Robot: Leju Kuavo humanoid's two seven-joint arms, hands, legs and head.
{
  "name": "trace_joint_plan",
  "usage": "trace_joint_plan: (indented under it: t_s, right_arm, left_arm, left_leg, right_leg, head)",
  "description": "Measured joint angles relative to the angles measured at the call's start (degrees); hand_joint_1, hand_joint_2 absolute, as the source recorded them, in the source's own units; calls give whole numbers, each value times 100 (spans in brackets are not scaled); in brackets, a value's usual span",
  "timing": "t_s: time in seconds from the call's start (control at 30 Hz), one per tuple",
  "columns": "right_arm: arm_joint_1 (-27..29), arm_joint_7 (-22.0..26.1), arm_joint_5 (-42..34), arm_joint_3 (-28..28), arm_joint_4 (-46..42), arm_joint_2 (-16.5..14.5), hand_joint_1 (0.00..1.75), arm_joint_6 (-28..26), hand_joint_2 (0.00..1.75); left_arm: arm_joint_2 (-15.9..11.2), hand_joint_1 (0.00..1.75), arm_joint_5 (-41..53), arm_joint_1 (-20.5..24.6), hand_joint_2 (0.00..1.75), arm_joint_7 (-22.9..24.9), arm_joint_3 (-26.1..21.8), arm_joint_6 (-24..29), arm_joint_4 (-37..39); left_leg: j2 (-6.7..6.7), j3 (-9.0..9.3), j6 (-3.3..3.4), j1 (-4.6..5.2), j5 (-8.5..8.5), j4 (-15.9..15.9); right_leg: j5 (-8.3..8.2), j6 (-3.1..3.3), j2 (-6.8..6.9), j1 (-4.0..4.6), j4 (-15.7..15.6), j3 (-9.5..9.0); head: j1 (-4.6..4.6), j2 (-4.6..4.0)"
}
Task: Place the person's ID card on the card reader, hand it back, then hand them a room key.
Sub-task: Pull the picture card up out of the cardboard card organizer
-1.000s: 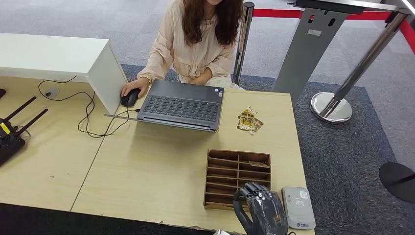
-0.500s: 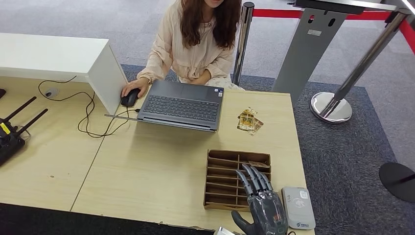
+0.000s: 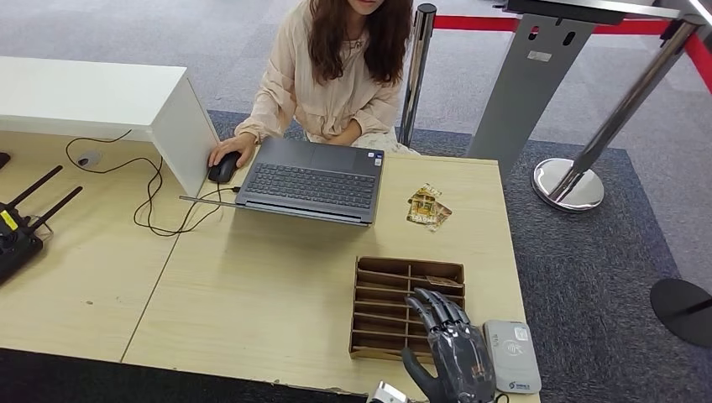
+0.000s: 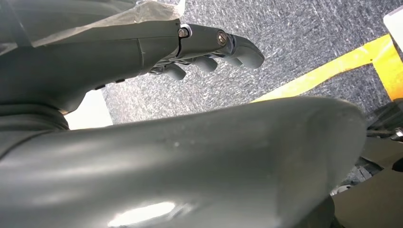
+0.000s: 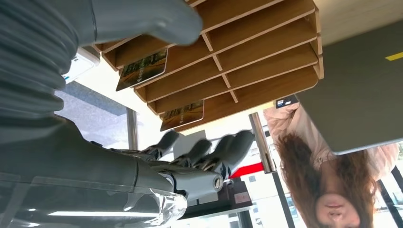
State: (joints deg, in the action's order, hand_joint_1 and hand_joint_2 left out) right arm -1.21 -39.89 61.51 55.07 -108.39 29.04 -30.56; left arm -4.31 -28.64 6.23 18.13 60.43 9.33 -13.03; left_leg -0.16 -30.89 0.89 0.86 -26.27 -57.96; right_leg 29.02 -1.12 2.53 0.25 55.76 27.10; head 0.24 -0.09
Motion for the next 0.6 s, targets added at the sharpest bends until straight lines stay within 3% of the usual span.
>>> trace_joint_plan:
  t_s: [0.17, 0.6]
  right_arm:
    - [28, 0, -29, -114, 46, -13, 95, -41, 175]
    - [84, 0, -139, -313, 190, -23, 95, -77, 175]
  left_arm:
    - [-4, 0, 1, 1, 0, -16, 9, 0, 0]
    - [-14, 0, -16, 2, 0, -37, 14, 0, 0]
  left_leg:
    - [0, 1, 0, 0, 0, 0]
    - [0, 2, 0, 0, 0, 0]
  right_leg:
    - [0, 0, 0, 0, 0, -1]
    - [0, 0, 0, 0, 0, -1]
  head:
    - [1, 0]
    - [0, 0]
